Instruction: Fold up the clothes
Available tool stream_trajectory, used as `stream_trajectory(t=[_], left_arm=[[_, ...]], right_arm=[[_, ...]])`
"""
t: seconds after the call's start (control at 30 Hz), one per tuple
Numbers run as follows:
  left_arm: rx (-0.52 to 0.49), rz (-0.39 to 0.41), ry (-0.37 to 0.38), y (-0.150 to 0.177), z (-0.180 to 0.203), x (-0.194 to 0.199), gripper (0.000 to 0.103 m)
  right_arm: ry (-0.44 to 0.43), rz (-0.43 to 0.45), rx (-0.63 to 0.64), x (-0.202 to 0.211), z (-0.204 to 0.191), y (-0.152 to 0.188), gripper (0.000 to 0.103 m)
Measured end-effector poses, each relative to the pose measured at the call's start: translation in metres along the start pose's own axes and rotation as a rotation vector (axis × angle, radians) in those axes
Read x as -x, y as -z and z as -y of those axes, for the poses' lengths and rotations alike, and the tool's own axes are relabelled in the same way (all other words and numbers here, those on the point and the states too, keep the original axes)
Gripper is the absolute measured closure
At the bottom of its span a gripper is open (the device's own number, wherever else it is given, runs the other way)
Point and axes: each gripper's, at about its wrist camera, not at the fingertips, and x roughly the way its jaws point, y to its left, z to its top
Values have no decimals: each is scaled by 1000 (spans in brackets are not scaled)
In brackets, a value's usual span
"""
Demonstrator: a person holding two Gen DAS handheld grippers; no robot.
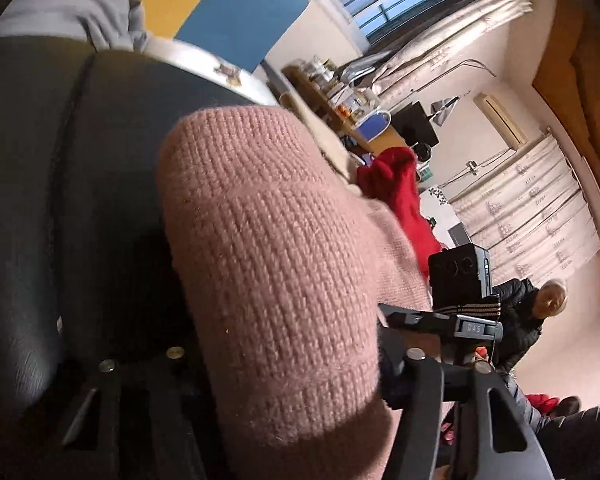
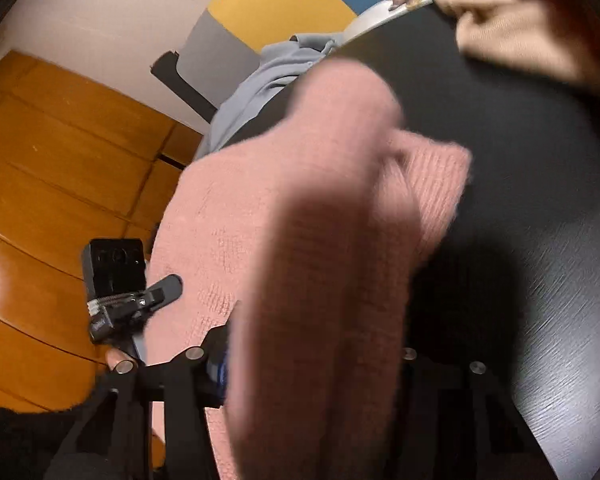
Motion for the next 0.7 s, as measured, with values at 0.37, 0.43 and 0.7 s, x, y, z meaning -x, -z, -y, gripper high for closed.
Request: stream_trajectory(t=[0.37,0.43,0.7], left_arm=[[60,287,-137,52,-11,177,46],[58,387,-210,59,-12,229,46],[52,784,-506,81,-11,421,46]], right_arm=[[-207,-147,118,-99,-105,21,52],[-256,-206,198,-136,-154,17,52],[-497,-382,526,-276,-389,7,52]])
